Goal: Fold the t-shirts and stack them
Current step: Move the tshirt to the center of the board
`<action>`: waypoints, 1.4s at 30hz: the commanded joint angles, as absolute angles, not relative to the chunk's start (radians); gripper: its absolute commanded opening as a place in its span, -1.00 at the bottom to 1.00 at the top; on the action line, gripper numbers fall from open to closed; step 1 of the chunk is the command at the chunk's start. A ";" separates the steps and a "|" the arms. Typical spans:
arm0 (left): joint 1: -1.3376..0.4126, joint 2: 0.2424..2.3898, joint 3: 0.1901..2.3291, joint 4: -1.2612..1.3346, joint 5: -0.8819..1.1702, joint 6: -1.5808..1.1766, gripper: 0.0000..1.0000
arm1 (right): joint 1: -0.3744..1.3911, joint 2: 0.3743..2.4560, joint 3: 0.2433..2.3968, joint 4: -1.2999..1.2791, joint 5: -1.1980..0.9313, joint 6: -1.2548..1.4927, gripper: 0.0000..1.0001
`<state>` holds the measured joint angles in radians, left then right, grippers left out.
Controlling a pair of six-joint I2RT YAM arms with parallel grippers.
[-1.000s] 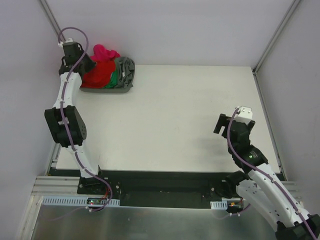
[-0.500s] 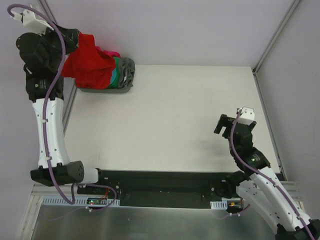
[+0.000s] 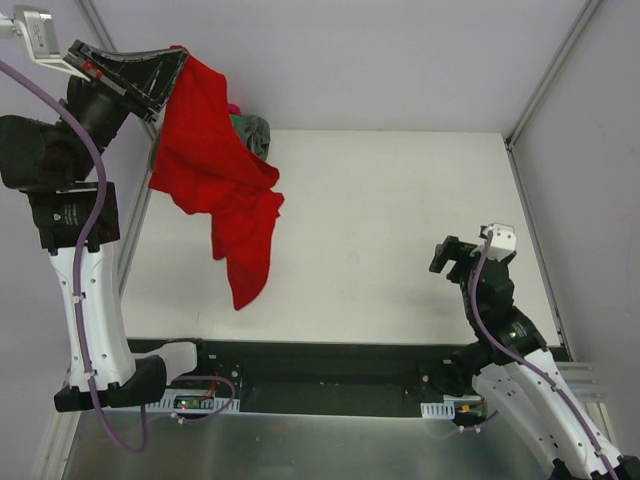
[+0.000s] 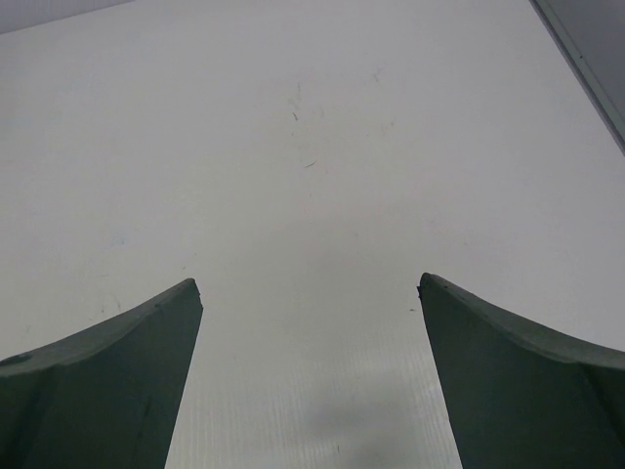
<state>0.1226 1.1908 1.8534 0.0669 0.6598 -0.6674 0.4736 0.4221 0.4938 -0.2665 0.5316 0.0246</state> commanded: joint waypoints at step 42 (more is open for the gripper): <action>-0.430 1.347 0.678 0.156 0.327 -0.675 -1.00 | 0.471 1.513 1.205 -0.331 -0.066 0.060 0.77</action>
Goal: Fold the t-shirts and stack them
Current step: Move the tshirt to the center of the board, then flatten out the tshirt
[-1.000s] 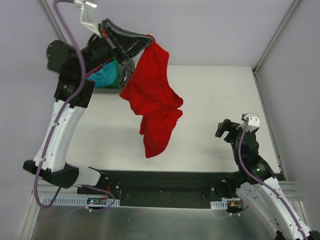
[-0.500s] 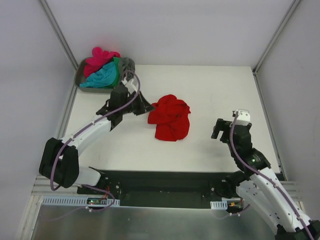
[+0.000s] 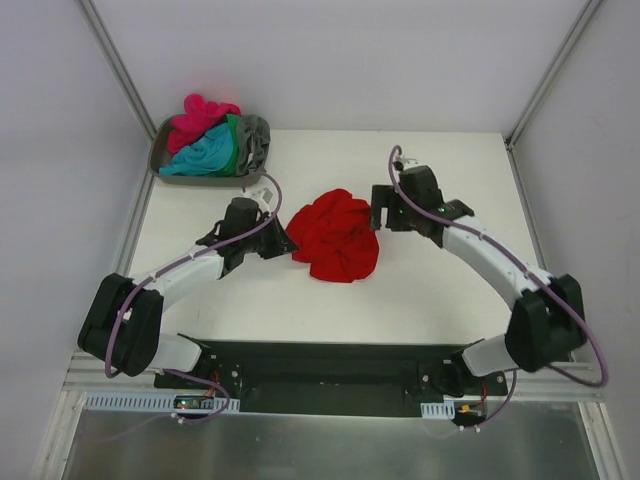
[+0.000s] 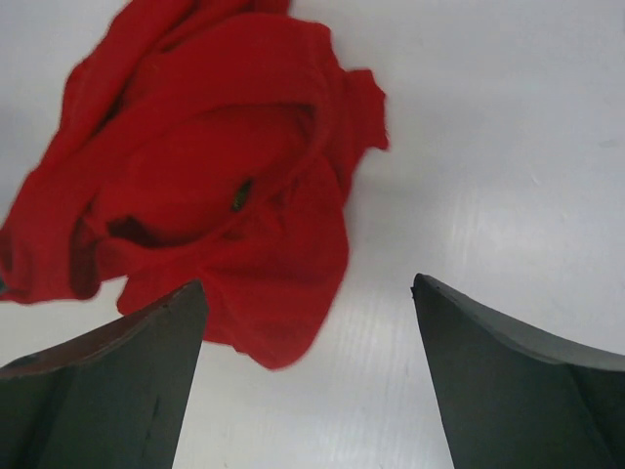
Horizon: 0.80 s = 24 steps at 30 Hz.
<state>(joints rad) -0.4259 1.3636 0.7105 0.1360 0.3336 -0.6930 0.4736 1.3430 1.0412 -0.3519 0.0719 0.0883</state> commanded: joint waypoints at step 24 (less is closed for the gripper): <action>-0.430 1.189 0.758 0.101 0.232 -0.571 -1.00 | 0.469 1.619 1.329 -0.216 0.161 0.008 -0.99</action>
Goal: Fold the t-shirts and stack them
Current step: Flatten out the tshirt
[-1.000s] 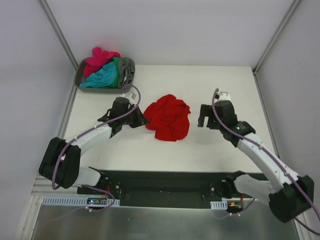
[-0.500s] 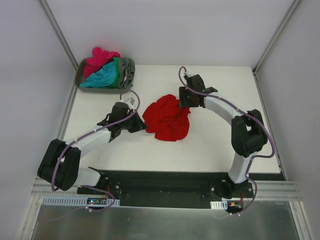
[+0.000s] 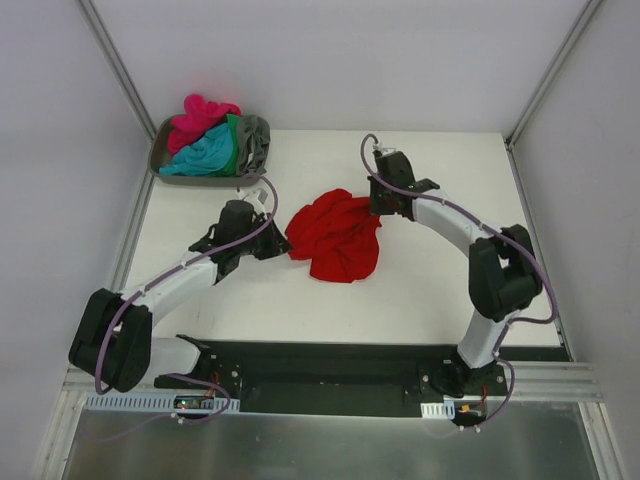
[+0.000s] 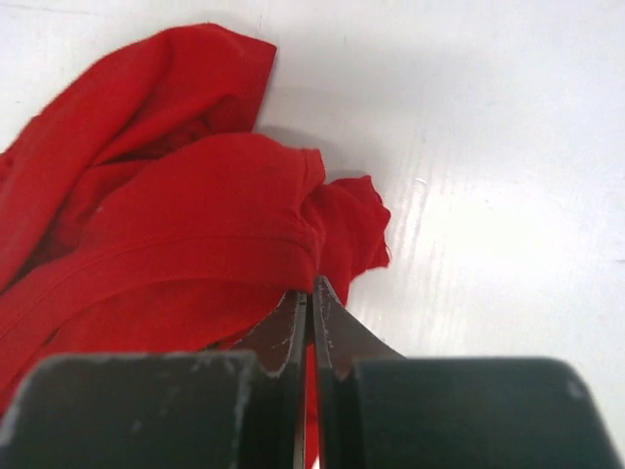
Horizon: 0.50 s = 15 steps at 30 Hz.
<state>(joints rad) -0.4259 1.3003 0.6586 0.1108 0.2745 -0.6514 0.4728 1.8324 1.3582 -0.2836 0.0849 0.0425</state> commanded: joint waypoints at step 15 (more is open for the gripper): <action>-0.430 0.890 1.328 0.012 0.090 -0.374 -1.00 | 0.503 0.962 1.587 -0.370 -0.147 -0.130 -0.99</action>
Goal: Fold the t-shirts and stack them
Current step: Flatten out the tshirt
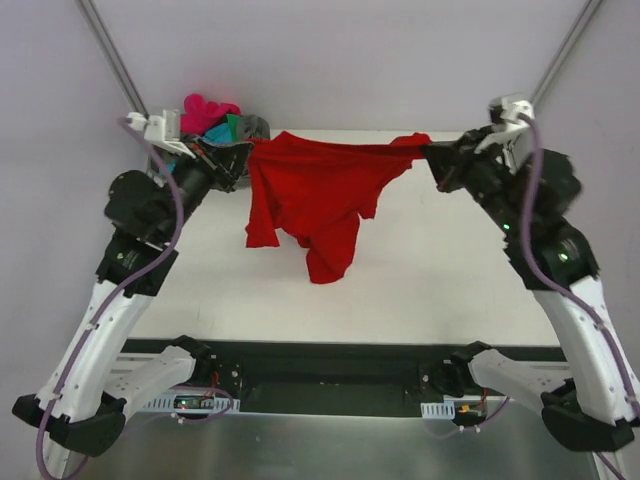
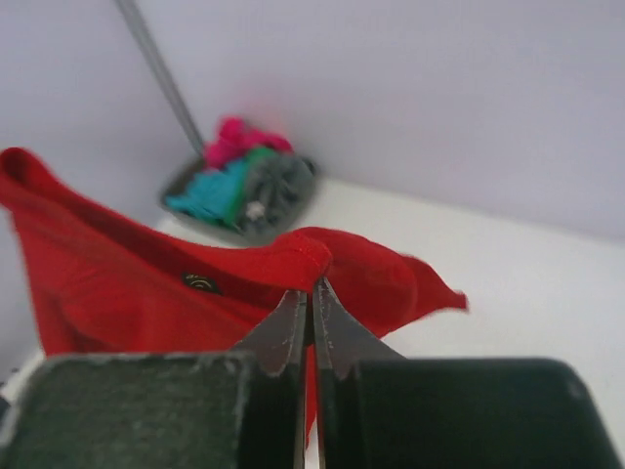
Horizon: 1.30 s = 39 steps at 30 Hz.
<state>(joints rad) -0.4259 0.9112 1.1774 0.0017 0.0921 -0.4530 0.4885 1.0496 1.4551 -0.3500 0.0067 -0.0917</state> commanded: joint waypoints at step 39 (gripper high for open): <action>-0.175 1.493 1.796 -0.104 0.528 -0.503 -1.00 | 0.377 1.104 1.592 -0.313 -0.032 -0.132 -0.96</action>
